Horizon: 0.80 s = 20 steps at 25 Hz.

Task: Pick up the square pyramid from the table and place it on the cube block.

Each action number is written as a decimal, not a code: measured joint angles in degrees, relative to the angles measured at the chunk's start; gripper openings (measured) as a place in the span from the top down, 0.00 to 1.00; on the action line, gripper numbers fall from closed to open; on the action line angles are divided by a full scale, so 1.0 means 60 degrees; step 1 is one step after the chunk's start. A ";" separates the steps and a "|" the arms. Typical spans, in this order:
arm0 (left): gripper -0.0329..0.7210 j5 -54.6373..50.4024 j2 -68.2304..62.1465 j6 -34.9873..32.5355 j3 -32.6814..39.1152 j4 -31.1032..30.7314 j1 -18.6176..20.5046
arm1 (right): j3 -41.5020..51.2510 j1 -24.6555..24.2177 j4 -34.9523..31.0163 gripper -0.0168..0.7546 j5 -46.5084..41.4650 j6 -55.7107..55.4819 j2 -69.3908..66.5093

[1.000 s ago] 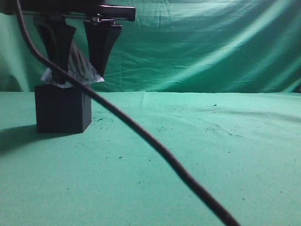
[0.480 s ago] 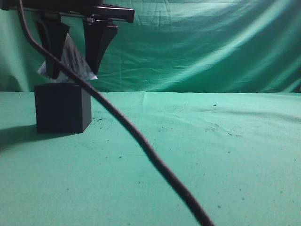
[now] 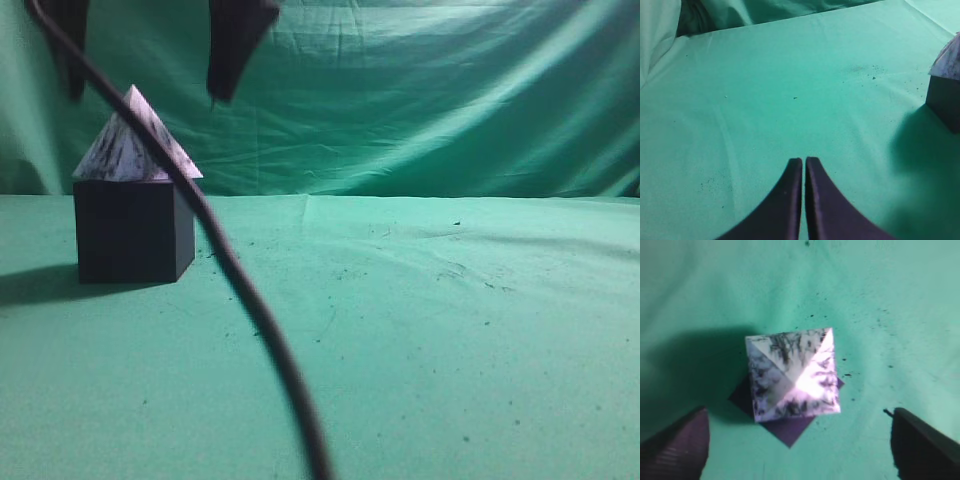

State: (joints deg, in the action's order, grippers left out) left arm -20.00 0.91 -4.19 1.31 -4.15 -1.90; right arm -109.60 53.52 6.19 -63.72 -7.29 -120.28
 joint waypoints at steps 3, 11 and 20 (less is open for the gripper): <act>0.96 0.0000 0.0000 0.0000 0.0000 0.0000 0.0000 | -0.1062 0.0000 0.0000 0.27 -0.0987 -0.0017 0.0366; 0.96 0.0000 0.0000 0.0000 0.0000 0.0000 0.0000 | -0.1792 0.0000 -0.0238 0.98 -0.1366 -0.0048 0.2139; 0.96 0.0000 0.0000 0.0000 0.0000 0.0000 0.0000 | 0.1090 0.0000 -0.0363 0.98 -0.1423 -0.0481 0.5262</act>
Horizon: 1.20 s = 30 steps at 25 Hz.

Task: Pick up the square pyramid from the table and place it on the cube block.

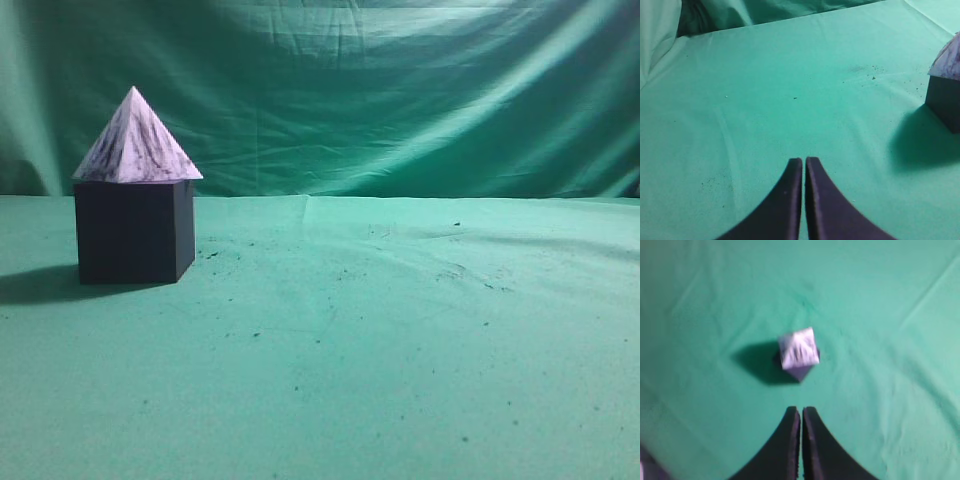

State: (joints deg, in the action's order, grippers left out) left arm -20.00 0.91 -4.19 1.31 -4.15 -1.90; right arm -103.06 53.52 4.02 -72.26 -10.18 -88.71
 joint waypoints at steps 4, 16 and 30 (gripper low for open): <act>0.96 0.0000 0.0000 0.0000 0.0000 0.0000 0.0000 | 0.2416 0.0000 -0.0171 0.98 0.1067 -0.0043 0.1470; 0.96 0.0000 0.0000 0.0000 0.0000 0.0000 0.0000 | 0.7103 0.0000 -0.0389 0.98 0.3852 0.0211 0.6290; 0.96 0.0000 0.0000 0.0000 0.0000 0.0000 0.0000 | 0.8329 -0.0084 0.0864 0.98 0.2438 -0.0006 0.9422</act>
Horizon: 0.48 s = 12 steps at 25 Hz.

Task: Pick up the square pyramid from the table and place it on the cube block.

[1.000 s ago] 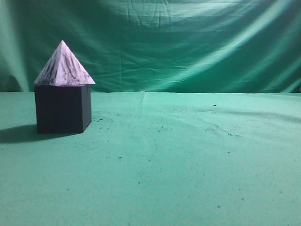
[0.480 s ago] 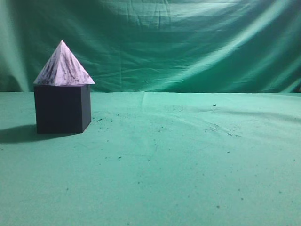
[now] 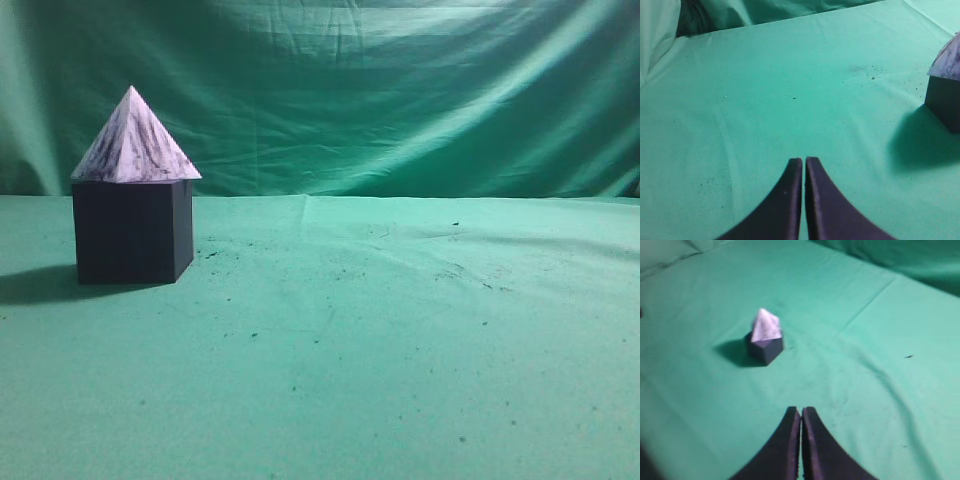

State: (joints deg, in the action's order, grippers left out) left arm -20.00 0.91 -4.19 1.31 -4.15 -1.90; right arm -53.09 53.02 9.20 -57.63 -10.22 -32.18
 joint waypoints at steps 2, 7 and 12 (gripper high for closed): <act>0.96 0.0000 0.0000 0.0000 0.0000 0.0000 0.0000 | 0.0812 -0.0501 0.0283 0.98 0.0803 0.0000 0.0492; 0.96 0.0000 0.0000 0.0000 0.0000 0.0000 0.0000 | 0.3398 -0.2435 0.0455 0.98 0.4174 0.0000 0.2110; 0.96 0.0000 0.0000 0.0000 0.0000 0.0000 0.0000 | 0.6256 -0.4330 0.0510 0.98 0.7124 0.0000 0.3751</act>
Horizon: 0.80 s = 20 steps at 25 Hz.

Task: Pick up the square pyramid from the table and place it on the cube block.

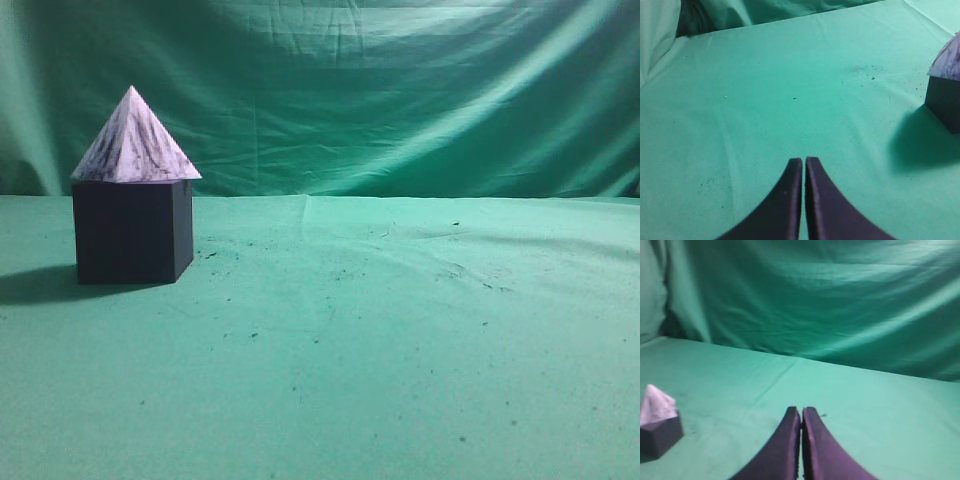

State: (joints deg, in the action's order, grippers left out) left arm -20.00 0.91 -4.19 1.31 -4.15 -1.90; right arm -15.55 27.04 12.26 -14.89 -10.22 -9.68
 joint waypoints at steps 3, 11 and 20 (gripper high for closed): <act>0.96 0.0000 0.0000 0.0000 0.0000 0.0000 0.0000 | 0.1469 -0.0913 0.0000 0.98 0.0993 0.0000 0.0868; 0.96 0.0000 0.0000 0.0000 0.0000 0.0000 0.0000 | 0.2828 -0.2879 -0.0270 0.98 0.0963 -0.0037 0.1696; 0.96 0.0000 0.0000 0.0000 0.0000 0.0000 0.0000 | 0.2857 -0.3638 -0.0754 0.98 -0.1001 -0.0057 0.1696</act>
State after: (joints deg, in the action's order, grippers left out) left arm -20.00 0.91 -4.19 1.31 -4.15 -1.90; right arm 1.60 5.21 7.74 -20.90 -10.56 0.50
